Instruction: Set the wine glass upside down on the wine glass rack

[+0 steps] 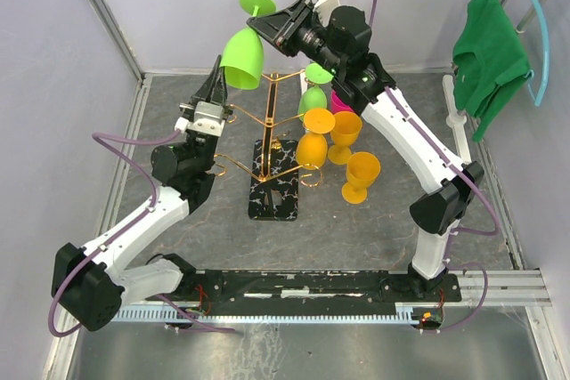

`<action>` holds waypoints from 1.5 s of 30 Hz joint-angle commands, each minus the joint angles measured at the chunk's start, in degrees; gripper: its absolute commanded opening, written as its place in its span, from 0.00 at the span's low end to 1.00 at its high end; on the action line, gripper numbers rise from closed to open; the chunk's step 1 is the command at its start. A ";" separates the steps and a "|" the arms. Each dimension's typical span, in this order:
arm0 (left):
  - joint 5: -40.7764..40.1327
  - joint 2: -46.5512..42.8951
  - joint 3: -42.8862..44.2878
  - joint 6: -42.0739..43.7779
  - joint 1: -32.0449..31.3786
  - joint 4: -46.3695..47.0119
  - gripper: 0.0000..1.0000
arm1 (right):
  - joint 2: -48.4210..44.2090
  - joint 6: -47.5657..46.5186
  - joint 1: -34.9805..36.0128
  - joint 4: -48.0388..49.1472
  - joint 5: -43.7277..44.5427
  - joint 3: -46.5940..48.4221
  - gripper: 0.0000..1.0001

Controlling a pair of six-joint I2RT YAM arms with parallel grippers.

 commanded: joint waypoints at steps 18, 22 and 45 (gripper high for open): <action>-0.77 -1.99 -1.20 1.37 -0.74 2.85 0.04 | -3.48 -6.99 -0.04 1.22 -0.52 -1.20 0.04; -1.00 -1.67 -0.69 2.25 -0.75 3.47 0.04 | -3.93 -6.48 -0.33 -1.68 -1.24 -0.82 0.13; 0.16 -2.72 0.43 3.54 -0.74 1.54 0.04 | -1.52 1.01 -1.48 -2.35 -6.04 -0.30 0.39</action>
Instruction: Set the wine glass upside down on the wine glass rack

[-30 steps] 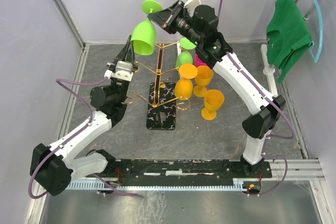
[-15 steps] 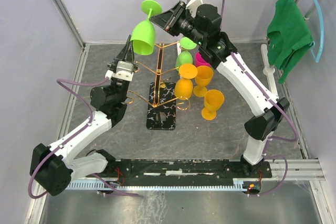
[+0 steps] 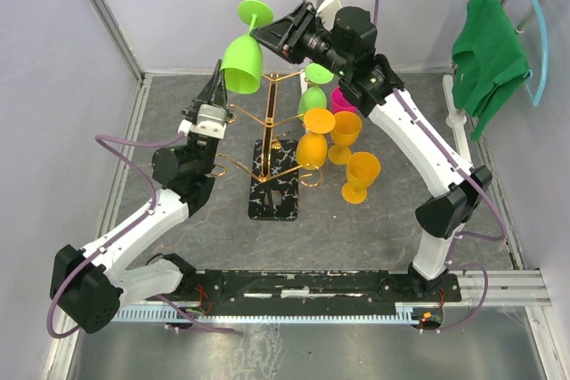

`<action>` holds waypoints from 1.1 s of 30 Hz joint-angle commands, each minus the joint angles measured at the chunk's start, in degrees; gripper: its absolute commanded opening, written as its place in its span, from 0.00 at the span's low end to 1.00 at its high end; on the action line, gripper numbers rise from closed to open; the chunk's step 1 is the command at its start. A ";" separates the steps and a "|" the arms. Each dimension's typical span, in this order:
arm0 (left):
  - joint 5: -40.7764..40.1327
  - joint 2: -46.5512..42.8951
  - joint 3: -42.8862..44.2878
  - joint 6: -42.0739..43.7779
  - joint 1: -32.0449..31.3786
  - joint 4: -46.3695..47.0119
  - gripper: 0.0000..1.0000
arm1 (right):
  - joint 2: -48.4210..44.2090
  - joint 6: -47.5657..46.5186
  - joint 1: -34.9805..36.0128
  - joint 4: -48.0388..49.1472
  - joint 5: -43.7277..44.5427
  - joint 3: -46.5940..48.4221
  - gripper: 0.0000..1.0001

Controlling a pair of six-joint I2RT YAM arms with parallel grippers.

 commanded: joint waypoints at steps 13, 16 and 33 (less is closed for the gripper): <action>4.14 -2.59 2.20 -0.65 -0.57 0.82 0.04 | 4.66 2.63 -0.26 2.78 -1.06 5.07 0.40; 4.48 -2.62 2.06 -0.72 -0.65 0.72 0.04 | 5.45 3.14 -0.24 2.83 -0.90 5.70 0.41; 3.99 -2.32 0.74 -0.02 -0.83 -0.99 0.39 | 2.63 -4.33 -0.15 4.08 1.34 4.01 0.00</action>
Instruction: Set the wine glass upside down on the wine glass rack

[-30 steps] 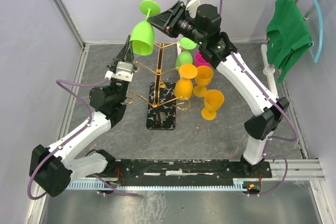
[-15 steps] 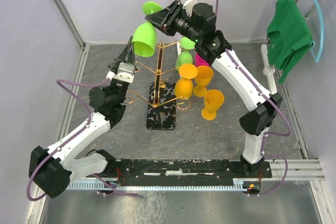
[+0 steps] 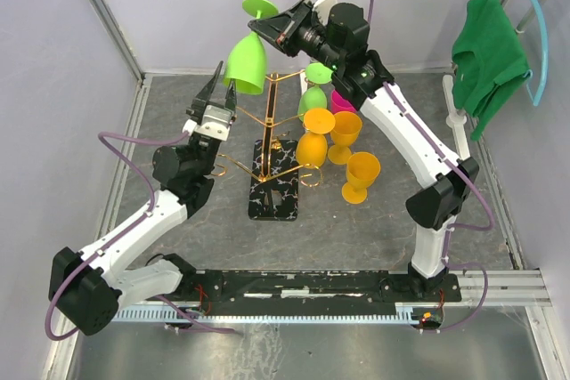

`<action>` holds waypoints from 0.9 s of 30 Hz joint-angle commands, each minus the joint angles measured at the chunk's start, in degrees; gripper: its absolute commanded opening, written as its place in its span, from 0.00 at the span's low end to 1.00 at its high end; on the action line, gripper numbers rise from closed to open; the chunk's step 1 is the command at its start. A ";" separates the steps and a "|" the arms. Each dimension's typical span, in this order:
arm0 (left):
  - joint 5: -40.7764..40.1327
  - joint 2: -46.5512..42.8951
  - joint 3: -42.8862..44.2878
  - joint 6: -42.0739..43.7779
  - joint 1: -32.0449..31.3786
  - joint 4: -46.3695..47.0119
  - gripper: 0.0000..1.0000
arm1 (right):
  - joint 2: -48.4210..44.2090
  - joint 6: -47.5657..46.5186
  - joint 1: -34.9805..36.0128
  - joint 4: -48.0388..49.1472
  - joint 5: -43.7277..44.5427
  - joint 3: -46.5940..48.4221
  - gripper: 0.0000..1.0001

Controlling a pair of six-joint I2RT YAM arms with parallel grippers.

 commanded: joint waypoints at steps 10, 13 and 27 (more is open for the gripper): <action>1.19 -8.21 -2.24 -0.80 -0.76 -12.00 0.75 | -9.65 -34.96 0.57 -0.57 14.16 -1.08 0.01; -0.40 -10.86 -1.60 -2.42 -0.77 -17.99 0.76 | -12.34 -42.50 0.57 0.07 17.22 -3.43 0.00; -19.69 0.95 24.22 -16.13 0.42 -45.79 0.88 | -40.45 -67.54 0.49 -2.22 14.56 -35.34 0.01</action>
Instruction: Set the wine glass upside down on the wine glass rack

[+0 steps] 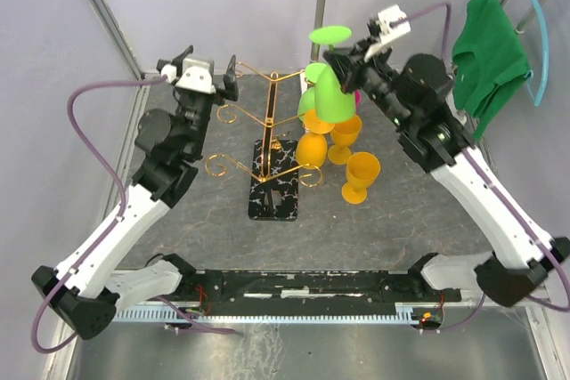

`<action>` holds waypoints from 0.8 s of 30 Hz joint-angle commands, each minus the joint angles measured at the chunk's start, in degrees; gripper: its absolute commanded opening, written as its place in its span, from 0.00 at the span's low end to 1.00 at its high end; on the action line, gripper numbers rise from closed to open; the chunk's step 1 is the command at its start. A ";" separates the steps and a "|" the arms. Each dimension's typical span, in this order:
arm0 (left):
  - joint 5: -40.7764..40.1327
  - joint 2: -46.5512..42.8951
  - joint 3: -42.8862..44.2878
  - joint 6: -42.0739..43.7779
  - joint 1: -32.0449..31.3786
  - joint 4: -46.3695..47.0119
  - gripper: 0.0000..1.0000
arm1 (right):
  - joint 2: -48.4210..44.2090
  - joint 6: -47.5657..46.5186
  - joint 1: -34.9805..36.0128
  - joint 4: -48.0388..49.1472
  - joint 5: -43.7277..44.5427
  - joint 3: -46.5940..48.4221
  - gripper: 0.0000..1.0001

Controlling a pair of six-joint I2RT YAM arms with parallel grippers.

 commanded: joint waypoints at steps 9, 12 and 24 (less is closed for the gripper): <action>7.07 10.99 15.98 -22.77 18.07 -17.07 0.88 | -23.74 -9.43 -0.03 -13.70 -9.70 -19.64 0.01; 7.93 11.63 15.52 -23.31 19.76 -16.93 0.88 | -28.88 -9.62 -0.01 -15.57 -13.04 -24.55 0.00; 5.23 11.42 13.72 -23.94 20.09 -16.88 0.89 | -44.85 -4.88 0.07 -1.86 -18.74 -48.68 0.01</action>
